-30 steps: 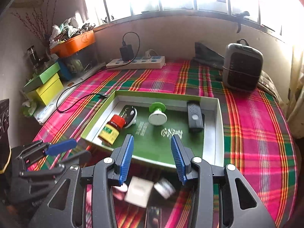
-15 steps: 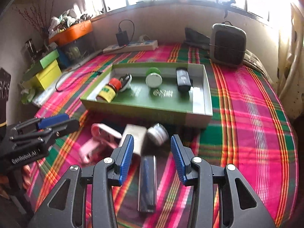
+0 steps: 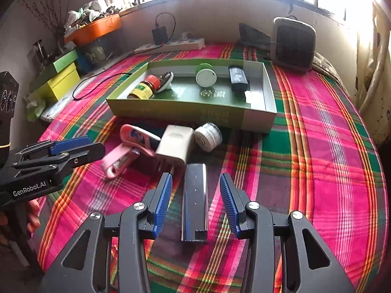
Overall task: Organize rigid objects
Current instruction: 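Withdraw both open tools from the box toward the remaining items, then close the right tool on the black-and-silver stick while the left tool grasps the pink clip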
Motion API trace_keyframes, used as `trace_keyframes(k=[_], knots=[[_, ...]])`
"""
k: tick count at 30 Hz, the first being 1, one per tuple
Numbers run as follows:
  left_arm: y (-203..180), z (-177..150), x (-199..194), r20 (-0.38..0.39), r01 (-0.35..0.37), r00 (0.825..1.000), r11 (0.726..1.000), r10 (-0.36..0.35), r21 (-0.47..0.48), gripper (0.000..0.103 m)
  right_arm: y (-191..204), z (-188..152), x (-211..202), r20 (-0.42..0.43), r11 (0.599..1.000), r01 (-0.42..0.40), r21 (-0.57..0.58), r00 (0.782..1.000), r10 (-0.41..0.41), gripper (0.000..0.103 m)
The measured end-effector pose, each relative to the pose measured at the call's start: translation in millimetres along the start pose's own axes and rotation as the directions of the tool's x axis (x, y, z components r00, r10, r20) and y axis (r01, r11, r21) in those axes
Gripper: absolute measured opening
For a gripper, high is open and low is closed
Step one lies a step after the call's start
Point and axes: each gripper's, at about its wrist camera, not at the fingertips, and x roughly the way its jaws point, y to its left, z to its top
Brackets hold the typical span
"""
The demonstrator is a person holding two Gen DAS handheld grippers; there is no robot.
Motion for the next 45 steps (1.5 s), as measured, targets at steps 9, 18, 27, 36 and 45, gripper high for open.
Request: trace_keyframes(k=[9,18,27,36,45], knots=[[-5.9,-4.0,5.5,-0.024,0.029,0.999,0.999,-0.028,0.027,0.045,3.5,-6.7,8.0,-0.042,0.999,0.037,-0.024,0.998,-0.038,0.042],[-15.5,-2.4,10.4,-0.038,0.038,0.999,0.998,-0.036,0.059,0.045,5.6,-8.5,8.1,-0.033,0.995,0.070,-0.068,0.997,-0.072,0.042],[-21.9,0.3,17.5,-0.051,0.021,0.999,0.997,-0.017,0.078,0.045,2.5,-10.1,6.8,-0.024,0.996,0.073,-0.061,0.997,-0.074,0.029],[-24.2,2.5,27.0,-0.061,-0.009,0.998,0.996,0.014,0.089,0.045,-0.7,-10.8,5.4,-0.020,0.995,0.079,-0.053,0.997,-0.080,0.024],[-29.0,5.7,31.7,-0.051,-0.041,0.998,0.992,0.047,0.122,0.045,-0.6,-10.9,5.8,-0.020,0.995,0.079,-0.053,0.997,-0.081,0.024]])
